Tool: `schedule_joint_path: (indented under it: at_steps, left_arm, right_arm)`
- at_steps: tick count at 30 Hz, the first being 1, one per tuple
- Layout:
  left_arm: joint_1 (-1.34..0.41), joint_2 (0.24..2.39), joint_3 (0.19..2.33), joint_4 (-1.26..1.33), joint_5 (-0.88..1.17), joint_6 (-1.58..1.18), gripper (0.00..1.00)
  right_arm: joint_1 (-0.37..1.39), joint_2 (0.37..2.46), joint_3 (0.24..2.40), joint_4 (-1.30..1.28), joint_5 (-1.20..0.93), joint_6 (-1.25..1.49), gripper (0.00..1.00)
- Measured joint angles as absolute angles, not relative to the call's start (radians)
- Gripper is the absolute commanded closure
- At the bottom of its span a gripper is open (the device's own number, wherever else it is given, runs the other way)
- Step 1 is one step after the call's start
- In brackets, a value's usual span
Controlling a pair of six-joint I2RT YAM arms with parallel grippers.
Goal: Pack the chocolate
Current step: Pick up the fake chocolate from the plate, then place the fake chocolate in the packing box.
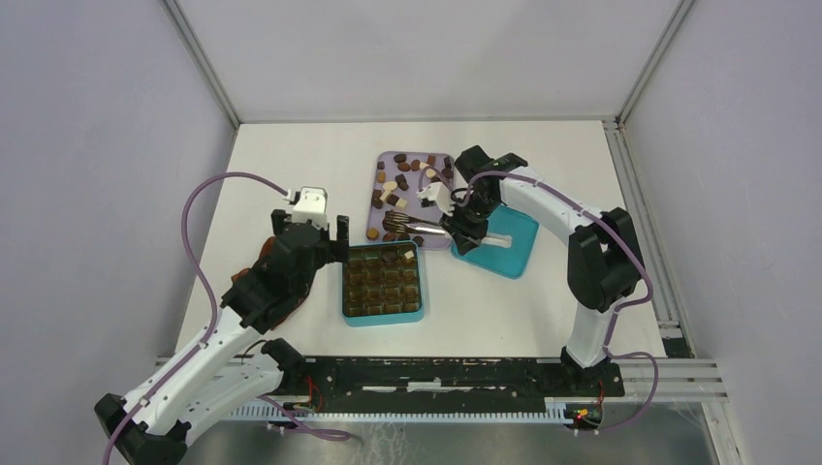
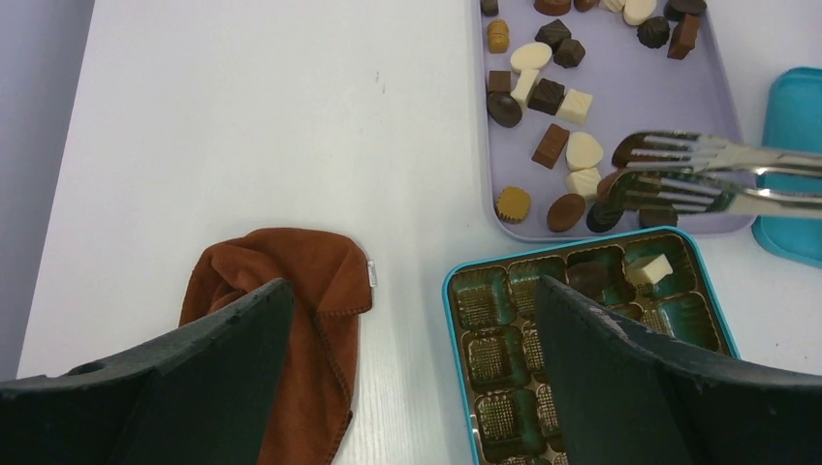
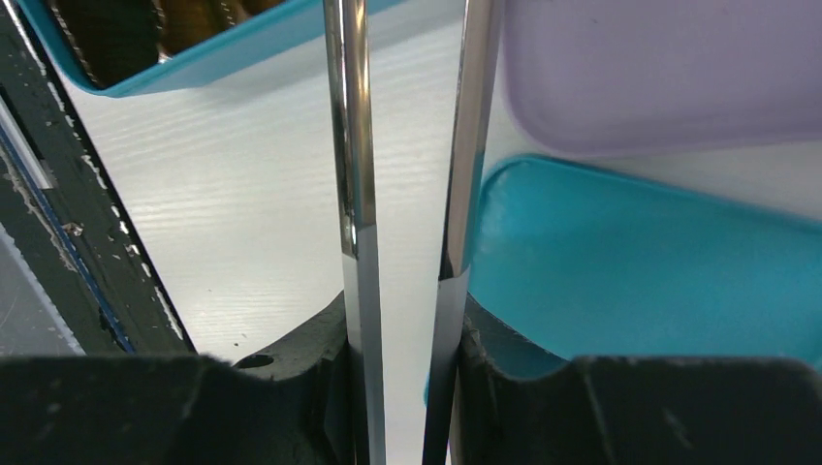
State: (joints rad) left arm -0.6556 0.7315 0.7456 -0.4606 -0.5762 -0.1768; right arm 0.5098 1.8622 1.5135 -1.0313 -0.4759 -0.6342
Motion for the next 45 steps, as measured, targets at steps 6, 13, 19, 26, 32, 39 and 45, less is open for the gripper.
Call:
schedule_joint_path:
  at_steps: [6, 13, 19, 26, 32, 39, 45]
  left_arm:
    - [-0.656, 0.725, 0.745, -0.46, -0.59, -0.177, 0.01]
    - [-0.651, 0.723, 0.74, -0.458, -0.601, -0.177, 0.01]
    - [-0.651, 0.723, 0.739, -0.457, -0.601, -0.177, 0.01]
    - [-0.651, 0.723, 0.739, -0.455, -0.601, -0.177, 0.01]
    - [-0.649, 0.723, 0.739, -0.455, -0.601, -0.177, 0.01]
    - [-0.649, 0.723, 0.739, -0.455, -0.601, -0.177, 0.01]
    - [-0.649, 0.723, 0.739, -0.455, -0.601, -0.177, 0.01]
  right_arm:
    - [0.606, 1.853, 1.501, -1.031, -0.483, -0.637, 0.87]
    - [0.671, 1.855, 1.492, -1.031, -0.479, -0.636, 0.84]
    - [0.691, 1.9, 1.515, -1.03, -0.461, -0.633, 0.8]
    - [0.701, 1.948, 1.563, -1.029, -0.435, -0.628, 0.69]
    - [0.708, 1.952, 1.573, -1.029, -0.418, -0.625, 0.64]
    - [0.714, 1.964, 1.574, -1.029, -0.409, -0.625, 0.58]
    - [0.714, 1.964, 1.575, -1.03, -0.409, -0.625, 0.59]
